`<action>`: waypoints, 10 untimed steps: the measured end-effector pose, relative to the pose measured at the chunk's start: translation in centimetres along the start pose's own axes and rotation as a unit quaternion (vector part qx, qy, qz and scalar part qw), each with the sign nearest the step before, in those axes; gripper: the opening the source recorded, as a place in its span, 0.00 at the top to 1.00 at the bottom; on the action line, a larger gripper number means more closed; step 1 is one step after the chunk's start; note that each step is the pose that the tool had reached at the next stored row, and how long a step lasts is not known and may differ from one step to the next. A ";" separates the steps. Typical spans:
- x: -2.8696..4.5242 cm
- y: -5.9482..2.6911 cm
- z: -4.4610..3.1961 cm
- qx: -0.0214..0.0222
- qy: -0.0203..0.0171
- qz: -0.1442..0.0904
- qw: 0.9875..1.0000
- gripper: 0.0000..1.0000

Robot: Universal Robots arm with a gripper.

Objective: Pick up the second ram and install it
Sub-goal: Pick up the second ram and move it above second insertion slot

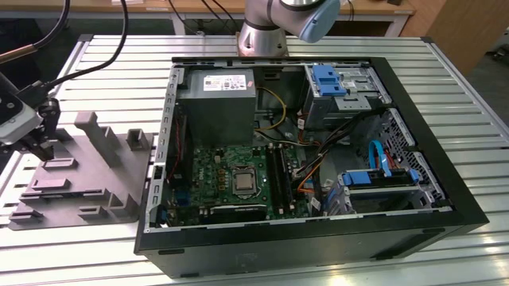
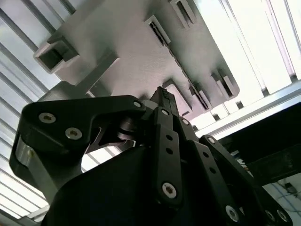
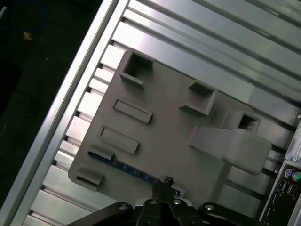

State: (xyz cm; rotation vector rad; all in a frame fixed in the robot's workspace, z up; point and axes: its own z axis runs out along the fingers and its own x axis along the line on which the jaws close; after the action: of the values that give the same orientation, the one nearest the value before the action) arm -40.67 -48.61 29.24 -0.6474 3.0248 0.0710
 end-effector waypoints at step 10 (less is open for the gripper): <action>0.01 0.00 0.22 -0.003 0.005 -0.091 0.996 0.89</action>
State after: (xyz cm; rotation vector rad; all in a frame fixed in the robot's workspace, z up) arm -40.67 -48.61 29.02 -0.9210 2.9595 0.0713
